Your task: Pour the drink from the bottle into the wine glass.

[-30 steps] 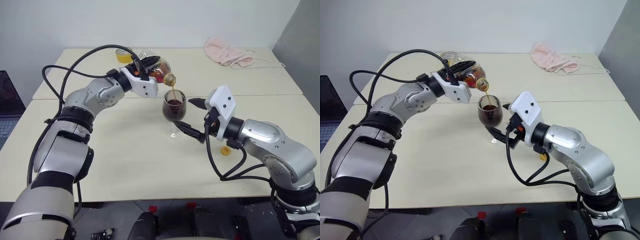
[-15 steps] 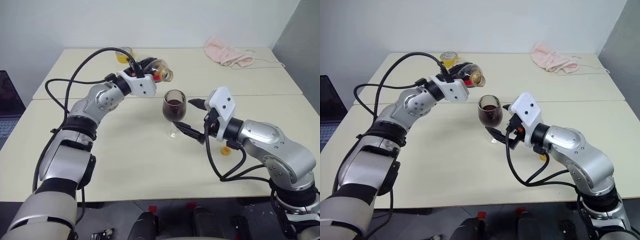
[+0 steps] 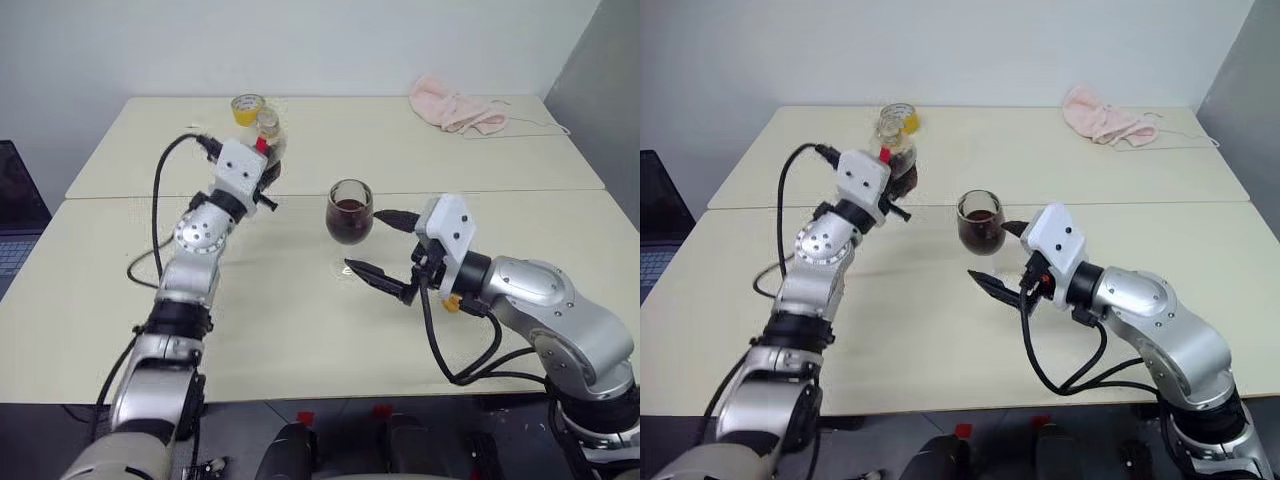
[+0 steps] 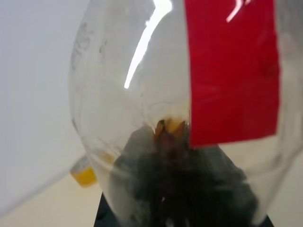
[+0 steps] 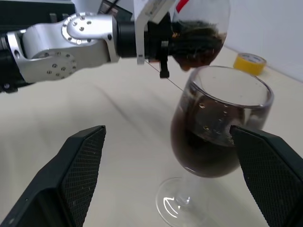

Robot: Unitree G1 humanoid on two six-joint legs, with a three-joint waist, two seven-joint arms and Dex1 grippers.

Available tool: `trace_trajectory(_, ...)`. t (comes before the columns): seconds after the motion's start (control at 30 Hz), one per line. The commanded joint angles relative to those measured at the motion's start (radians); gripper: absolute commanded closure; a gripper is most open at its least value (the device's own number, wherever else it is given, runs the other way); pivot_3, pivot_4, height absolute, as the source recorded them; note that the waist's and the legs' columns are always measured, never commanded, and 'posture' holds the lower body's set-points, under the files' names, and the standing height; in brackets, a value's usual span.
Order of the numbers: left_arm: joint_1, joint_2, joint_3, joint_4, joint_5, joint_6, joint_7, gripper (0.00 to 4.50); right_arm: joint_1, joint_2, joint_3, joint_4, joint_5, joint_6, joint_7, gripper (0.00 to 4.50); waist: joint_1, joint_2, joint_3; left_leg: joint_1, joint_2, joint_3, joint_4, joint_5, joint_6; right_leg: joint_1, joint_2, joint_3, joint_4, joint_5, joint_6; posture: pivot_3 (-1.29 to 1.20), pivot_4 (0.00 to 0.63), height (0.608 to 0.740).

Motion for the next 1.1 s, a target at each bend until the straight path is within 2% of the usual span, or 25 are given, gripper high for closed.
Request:
trace_trajectory(0.03, 0.038, -0.007, 0.071, -0.141, -0.064, 0.148, 0.033, 3.76, 0.014, -0.002, -0.049, -0.067, 0.095, -0.013, 0.052, 0.00, 0.001, 0.000, 0.000, -0.001, -0.001, 0.000, 0.000, 0.000, 0.000, 0.000, 0.000, -0.001, 0.000, 0.000, 0.000, 0.00, 0.150, 0.740)
trace_trajectory(0.23, 0.155, -0.013, 0.093, -0.228, -0.064, 0.236, 0.045, 3.76, 0.023, -0.015, -0.077, -0.091, 0.176, -0.004, 0.070, 0.00, 0.007, 0.000, 0.000, -0.001, -0.001, -0.002, 0.000, 0.000, 0.000, 0.001, 0.000, -0.001, 0.000, 0.000, 0.000, 0.00, 0.150, 0.740)
trace_trajectory(0.37, 0.178, -0.030, 0.132, -0.179, -0.093, 0.238, 0.051, 3.76, 0.021, -0.028, -0.073, -0.086, 0.201, -0.004, 0.085, 0.00, 0.010, 0.000, 0.000, -0.001, -0.002, -0.002, 0.000, 0.000, 0.000, 0.001, 0.000, -0.001, 0.000, 0.000, 0.000, 0.00, 0.150, 0.740)
trace_trajectory(0.6, 0.187, -0.058, 0.186, -0.106, -0.154, 0.213, 0.030, 3.76, 0.080, -0.044, -0.028, -0.051, 0.130, -0.085, 0.129, 0.00, 0.012, -0.001, -0.001, -0.001, -0.002, -0.001, 0.000, 0.000, 0.000, 0.001, -0.001, -0.001, 0.000, 0.000, 0.000, 0.00, 0.150, 0.740)
trace_trajectory(0.8, 0.202, -0.055, 0.189, -0.071, -0.136, 0.234, 0.048, 3.76, 0.133, -0.049, -0.012, -0.035, 0.089, -0.149, 0.162, 0.00, 0.013, -0.002, -0.001, -0.001, -0.003, -0.001, 0.000, 0.000, 0.000, 0.001, -0.001, -0.001, 0.000, 0.000, 0.000, 0.00, 0.150, 0.740)
trace_trajectory(1.1, 0.201, -0.055, 0.179, -0.044, -0.116, 0.220, 0.056, 3.76, 0.137, -0.043, 0.003, -0.033, 0.069, -0.169, 0.167, 0.00, 0.019, -0.002, -0.002, -0.001, -0.003, -0.001, 0.000, 0.000, 0.000, 0.002, -0.001, -0.001, 0.000, 0.000, 0.000, 0.00, 0.150, 0.740)
